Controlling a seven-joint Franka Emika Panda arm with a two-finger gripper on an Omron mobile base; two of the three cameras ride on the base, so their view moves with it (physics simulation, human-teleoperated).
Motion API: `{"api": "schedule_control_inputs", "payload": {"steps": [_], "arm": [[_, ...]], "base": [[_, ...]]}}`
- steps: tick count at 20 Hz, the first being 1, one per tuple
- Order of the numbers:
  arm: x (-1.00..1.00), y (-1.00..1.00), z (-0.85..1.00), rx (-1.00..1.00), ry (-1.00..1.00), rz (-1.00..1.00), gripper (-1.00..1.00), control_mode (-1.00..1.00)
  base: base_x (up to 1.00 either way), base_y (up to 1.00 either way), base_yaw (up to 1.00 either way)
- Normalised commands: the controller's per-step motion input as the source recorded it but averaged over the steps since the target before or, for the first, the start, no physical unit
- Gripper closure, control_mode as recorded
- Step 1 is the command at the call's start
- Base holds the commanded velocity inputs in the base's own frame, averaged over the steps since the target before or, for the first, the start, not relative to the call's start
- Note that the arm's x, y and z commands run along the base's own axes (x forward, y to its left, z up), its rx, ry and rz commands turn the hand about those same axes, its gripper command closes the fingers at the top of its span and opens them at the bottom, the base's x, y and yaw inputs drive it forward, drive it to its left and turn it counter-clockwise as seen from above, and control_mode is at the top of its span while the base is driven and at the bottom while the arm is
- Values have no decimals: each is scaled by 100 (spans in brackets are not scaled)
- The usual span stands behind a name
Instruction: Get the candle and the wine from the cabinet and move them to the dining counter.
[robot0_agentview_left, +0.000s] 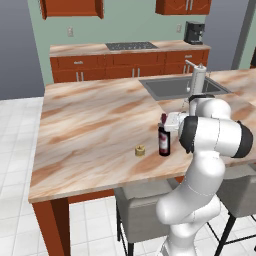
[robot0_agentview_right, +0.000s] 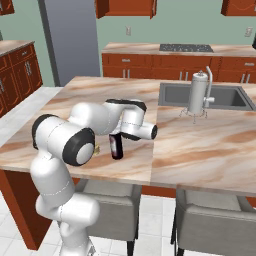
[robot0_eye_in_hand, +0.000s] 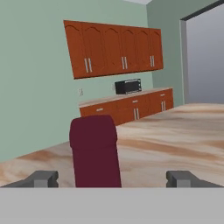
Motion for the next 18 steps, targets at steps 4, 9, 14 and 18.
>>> {"api": "schedule_control_inputs", "payload": {"steps": [4,9,14,18], "arm": [[0,-8,6,0,0,0,-100,-100],[-2,-18,13,0,0,0,-100,-100],[0,-13,22,0,0,0,-100,-100],[-13,-1,39,0,0,0,-100,-100]], "base": [[0,0,0],[0,0,0],[0,0,0],[0,0,0]]}}
